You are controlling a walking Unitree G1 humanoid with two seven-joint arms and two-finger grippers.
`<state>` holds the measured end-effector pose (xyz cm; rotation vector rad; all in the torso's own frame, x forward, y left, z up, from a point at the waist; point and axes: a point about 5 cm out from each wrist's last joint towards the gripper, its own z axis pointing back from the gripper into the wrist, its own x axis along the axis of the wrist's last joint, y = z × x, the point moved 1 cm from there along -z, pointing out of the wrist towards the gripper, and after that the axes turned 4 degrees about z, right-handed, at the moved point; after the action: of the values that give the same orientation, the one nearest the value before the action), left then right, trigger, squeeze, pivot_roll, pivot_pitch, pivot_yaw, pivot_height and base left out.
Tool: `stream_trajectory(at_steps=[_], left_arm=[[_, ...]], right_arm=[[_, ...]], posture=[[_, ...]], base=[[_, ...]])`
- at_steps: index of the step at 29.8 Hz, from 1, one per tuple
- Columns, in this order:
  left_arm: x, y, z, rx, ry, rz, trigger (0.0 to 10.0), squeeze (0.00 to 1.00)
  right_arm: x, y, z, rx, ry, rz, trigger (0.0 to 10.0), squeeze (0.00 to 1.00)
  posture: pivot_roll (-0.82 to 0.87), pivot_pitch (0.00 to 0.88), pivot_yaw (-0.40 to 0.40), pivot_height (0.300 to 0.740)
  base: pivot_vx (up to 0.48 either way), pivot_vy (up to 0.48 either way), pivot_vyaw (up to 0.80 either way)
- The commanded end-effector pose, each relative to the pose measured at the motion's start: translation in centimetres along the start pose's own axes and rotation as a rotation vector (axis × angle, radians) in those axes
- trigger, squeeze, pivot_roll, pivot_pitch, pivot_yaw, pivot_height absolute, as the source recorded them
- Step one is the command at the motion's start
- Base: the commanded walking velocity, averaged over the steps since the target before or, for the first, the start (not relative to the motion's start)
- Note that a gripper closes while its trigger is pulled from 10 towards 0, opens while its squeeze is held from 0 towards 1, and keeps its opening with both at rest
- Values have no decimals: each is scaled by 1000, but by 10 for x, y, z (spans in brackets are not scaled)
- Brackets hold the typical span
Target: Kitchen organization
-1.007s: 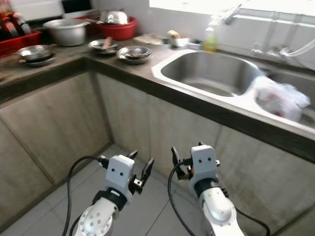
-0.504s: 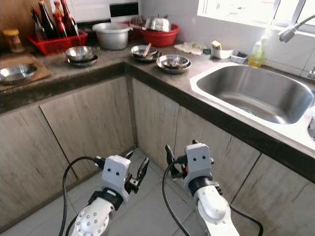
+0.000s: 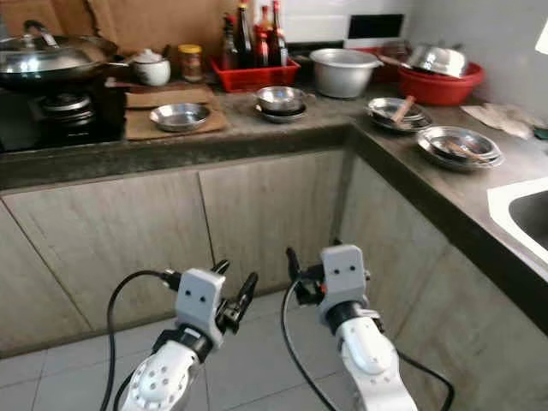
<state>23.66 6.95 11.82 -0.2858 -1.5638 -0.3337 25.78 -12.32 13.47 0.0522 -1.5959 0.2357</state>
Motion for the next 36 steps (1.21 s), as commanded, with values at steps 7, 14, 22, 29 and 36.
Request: stream_trajectory(at_steps=[7, 14, 22, 29, 36], left_arm=[[2, -5, 0, -19, -8, 10, 10000, 0], [3, -3, -1, -14, -10, 9, 10000, 0], [5, -3, -2, -9, -18, 7, 10000, 0], [6, -1, -3, -5, -23, 5, 10000, 0], [3, 2, -1, 0, -16, -3, 10000, 0]], right_arm=[[0, -4, 0, -13, 2, 2, 10000, 0], [3, -6, -3, -22, -6, -11, 10000, 0], [7, -8, -7, -25, -24, -6, 10000, 0], [17, -16, -15, -50, -55, 6, 10000, 0], [32, -26, -27, -102, -79, -10, 10000, 0]], posture=[[10, 0, -63, 740], [9, 0, -63, 740], [17, 0, -64, 740], [15, 0, -68, 740], [12, 0, -70, 740]], base=[[392, 0, 800], [391, 0, 229], [392, 0, 0], [391, 0, 0], [390, 0, 0]])
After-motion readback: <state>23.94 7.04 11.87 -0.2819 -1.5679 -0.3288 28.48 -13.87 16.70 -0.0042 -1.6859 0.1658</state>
